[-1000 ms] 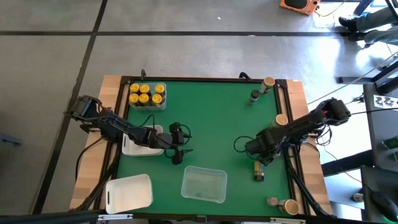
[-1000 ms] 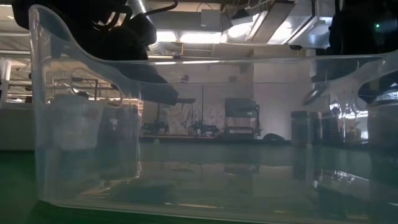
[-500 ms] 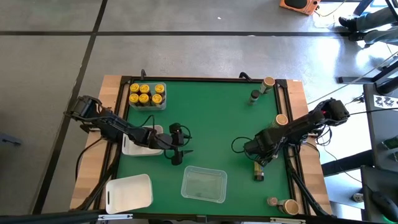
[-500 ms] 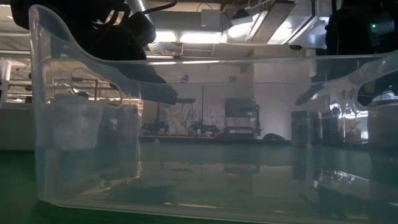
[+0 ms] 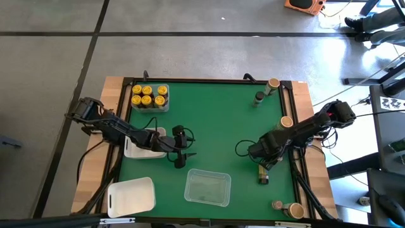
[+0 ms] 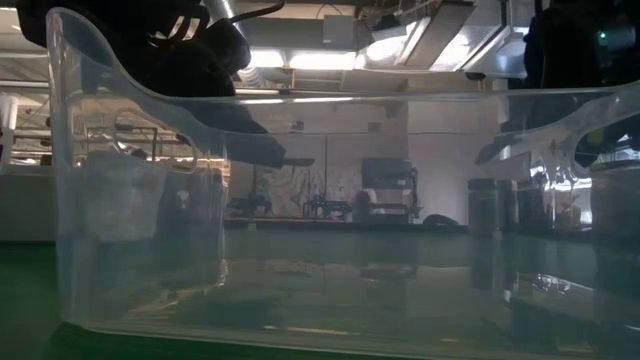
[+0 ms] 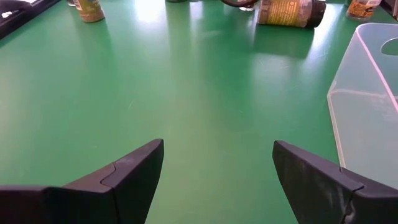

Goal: Sort spices by type
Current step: Put the brown spice bottle into the top white bin

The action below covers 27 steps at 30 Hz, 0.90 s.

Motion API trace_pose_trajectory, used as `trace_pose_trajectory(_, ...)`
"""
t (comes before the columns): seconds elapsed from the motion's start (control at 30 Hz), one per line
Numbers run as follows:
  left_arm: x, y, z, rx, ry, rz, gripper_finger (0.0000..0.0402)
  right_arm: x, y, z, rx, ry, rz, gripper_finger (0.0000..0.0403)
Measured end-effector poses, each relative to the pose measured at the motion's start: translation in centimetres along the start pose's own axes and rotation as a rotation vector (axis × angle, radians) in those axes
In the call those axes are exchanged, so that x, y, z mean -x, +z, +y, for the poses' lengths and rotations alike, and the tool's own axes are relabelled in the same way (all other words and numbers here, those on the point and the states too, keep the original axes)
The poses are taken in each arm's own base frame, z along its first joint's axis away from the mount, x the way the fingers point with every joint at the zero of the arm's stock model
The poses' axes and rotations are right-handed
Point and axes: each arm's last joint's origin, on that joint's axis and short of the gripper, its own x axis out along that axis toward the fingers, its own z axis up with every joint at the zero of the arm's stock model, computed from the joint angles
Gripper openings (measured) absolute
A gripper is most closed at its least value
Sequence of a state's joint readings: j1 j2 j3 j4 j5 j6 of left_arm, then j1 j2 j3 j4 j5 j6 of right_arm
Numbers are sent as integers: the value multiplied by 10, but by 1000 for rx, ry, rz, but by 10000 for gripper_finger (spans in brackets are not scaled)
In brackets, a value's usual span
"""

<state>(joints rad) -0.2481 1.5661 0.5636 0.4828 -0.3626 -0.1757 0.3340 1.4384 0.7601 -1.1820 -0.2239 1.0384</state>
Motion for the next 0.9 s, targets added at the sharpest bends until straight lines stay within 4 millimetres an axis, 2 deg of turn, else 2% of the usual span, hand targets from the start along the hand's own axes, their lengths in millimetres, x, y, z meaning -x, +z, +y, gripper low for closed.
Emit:
trace_pose_trajectory(0.2,0,0,0,1,0,0,301,0,2,0,2,-12,-45,197)
trace_pose_trajectory(0.47,0,0,0,1,0,0,301,-1,2,-1,-7,-29,-58,303)
trace_pose_trajectory(0.6,0,0,0,1,0,0,301,-1,2,0,-18,-22,-43,334)
trace_pose_trajectory(0.73,0,0,0,0,0,0,301,-1,1,-1,-7,-24,-24,333)
trace_pose_trajectory(0.9,0,0,0,0,0,1,301,-1,1,-1,-4,-17,-16,298)
